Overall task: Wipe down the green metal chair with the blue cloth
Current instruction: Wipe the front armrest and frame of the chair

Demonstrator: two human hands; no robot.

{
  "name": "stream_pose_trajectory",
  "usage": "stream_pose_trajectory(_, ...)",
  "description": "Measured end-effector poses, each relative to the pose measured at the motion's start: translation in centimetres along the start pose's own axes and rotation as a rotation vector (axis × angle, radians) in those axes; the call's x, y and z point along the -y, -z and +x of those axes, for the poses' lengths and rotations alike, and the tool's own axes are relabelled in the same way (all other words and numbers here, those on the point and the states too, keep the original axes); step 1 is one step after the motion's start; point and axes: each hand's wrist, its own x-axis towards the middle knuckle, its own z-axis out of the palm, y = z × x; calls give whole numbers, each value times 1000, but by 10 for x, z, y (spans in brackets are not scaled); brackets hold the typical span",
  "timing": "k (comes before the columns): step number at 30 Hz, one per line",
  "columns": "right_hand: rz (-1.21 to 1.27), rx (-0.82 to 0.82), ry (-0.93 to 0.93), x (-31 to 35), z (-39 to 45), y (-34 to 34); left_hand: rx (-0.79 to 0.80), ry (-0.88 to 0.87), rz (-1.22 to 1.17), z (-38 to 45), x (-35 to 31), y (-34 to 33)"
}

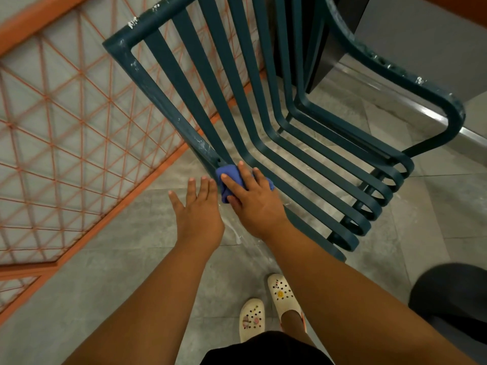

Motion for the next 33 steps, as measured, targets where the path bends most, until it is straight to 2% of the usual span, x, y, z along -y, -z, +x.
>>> stream_pose_trajectory(6,-128,51,77,4,-6,8,20,23,-4,1,-1,-1)
stream_pose_trajectory(9,-63,-15,161,-10,-10,2,32,36,-20,2,-1,-1)
stream_pose_trajectory(14,-24,-44,-27,-4,9,3,48,48,-39,-1,1,-4)
stream_pose_trajectory(21,-140,-68,213,-10,-13,-4,53,56,-61,2,-3,-6)
stream_pose_trajectory(24,-128,-103,167,-12,-11,-5,32,52,-69,2,-1,-4)
stream_pose_trajectory(27,-207,-68,104,3,-5,-3,39,66,-62,2,0,-5)
stream_pose_trajectory(30,-291,-3,134,8,-5,-4,36,90,-79,2,0,-7)
stream_pose_trajectory(33,-317,-43,163,3,-3,-4,43,95,-86,2,-2,-8)
